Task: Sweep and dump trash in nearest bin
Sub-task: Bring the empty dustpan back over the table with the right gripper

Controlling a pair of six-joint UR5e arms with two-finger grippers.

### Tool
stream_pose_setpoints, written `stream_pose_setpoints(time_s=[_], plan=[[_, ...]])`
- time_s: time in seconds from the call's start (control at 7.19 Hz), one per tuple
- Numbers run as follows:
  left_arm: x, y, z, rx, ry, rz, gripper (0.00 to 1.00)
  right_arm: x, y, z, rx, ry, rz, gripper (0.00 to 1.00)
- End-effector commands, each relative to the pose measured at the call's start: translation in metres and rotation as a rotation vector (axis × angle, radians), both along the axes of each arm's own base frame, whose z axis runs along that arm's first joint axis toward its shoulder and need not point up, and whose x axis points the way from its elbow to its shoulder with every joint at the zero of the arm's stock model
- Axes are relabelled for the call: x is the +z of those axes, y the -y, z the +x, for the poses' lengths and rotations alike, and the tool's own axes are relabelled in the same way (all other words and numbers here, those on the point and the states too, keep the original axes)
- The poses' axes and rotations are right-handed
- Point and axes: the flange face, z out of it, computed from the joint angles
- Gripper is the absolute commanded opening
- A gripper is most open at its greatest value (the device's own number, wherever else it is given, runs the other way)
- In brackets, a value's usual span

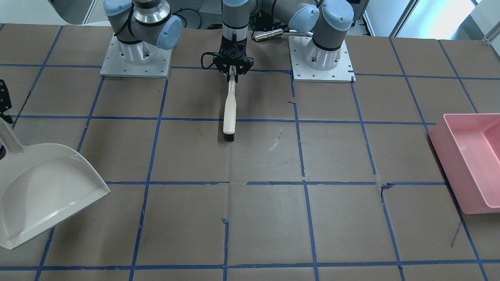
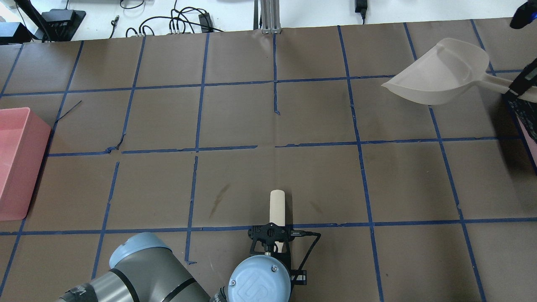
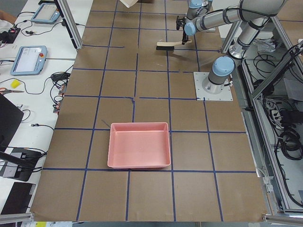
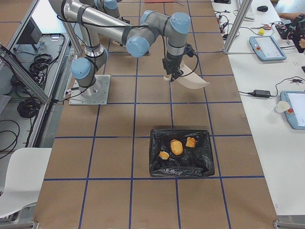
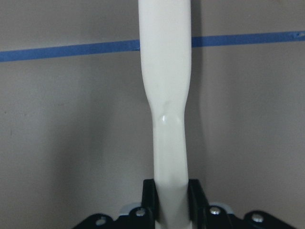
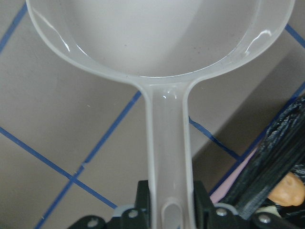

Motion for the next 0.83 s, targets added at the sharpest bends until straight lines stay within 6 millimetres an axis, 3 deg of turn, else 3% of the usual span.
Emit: stream_pose_setpoints(time_s=[0.0, 0.14, 0.42, 0.7], plan=[[0.002, 0.000, 0.000, -0.008, 0.000, -0.006, 0.91, -0.012, 0.009, 0.085, -0.240, 0.062, 0.015, 0.00], [0.003, 0.000, 0.000, -0.010, -0.005, -0.005, 1.00, -0.014, 0.012, 0.124, -0.282, 0.057, 0.008, 0.00], [0.012, 0.002, 0.001, -0.007, -0.016, -0.018, 1.00, -0.024, 0.020, 0.184, -0.374, 0.051, -0.018, 0.00], [0.050, 0.025, -0.010, -0.075, 0.014, -0.020, 1.00, -0.030, 0.023, 0.233, -0.411, 0.056, -0.050, 0.01]])
